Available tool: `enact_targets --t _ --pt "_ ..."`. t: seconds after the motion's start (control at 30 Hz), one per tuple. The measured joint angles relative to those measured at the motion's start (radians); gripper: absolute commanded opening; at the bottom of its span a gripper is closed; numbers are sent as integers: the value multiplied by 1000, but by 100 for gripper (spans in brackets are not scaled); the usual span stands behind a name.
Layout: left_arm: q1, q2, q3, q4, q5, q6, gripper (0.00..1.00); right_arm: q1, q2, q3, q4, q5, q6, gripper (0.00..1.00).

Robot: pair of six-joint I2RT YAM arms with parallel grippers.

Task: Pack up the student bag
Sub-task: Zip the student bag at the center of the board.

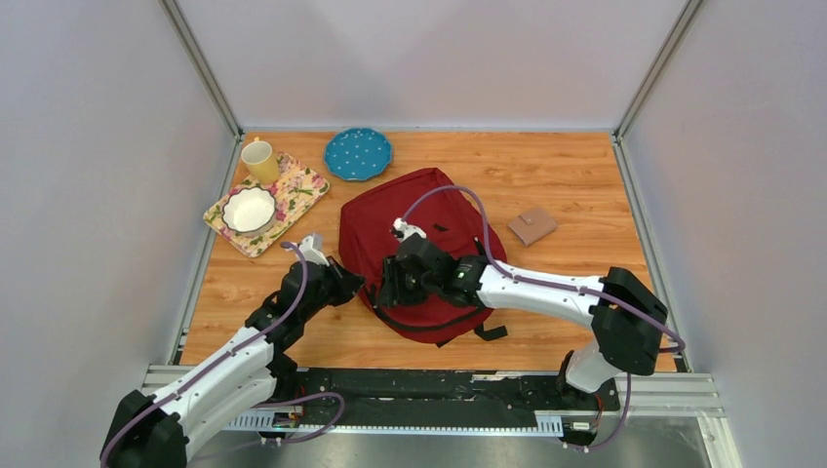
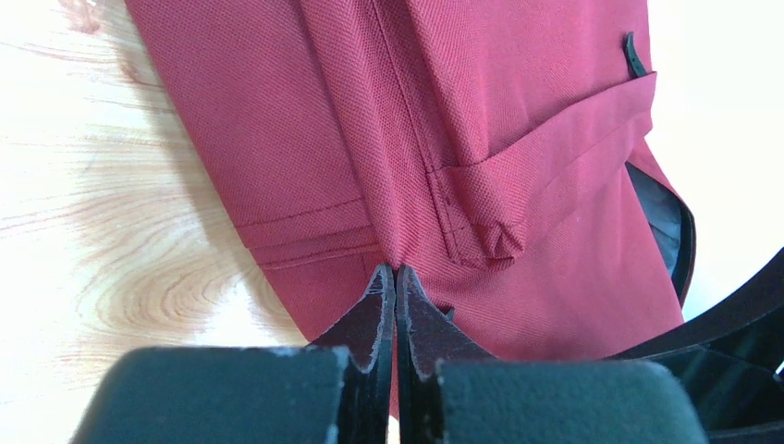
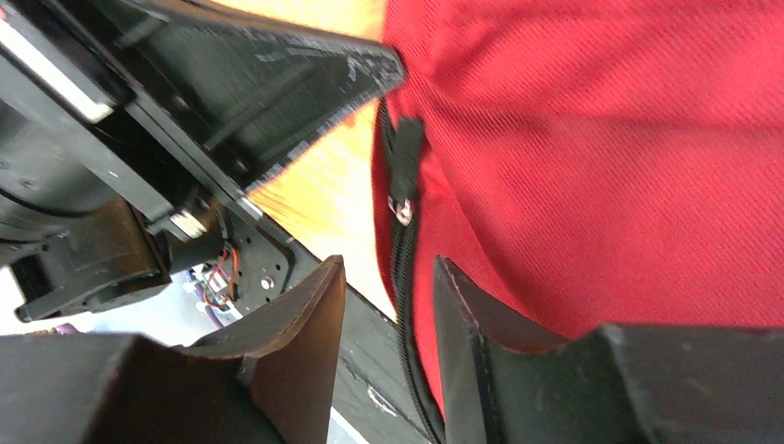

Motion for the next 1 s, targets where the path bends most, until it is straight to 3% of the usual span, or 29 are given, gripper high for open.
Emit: enact_targets --t 0.33,1.0 --pt "1 -8 0 -27 65 -10 0 13 111 137 -13 69 -39 40" --pt "1 -32 0 -34 99 -39 0 67 198 174 -106 278 -4 33"
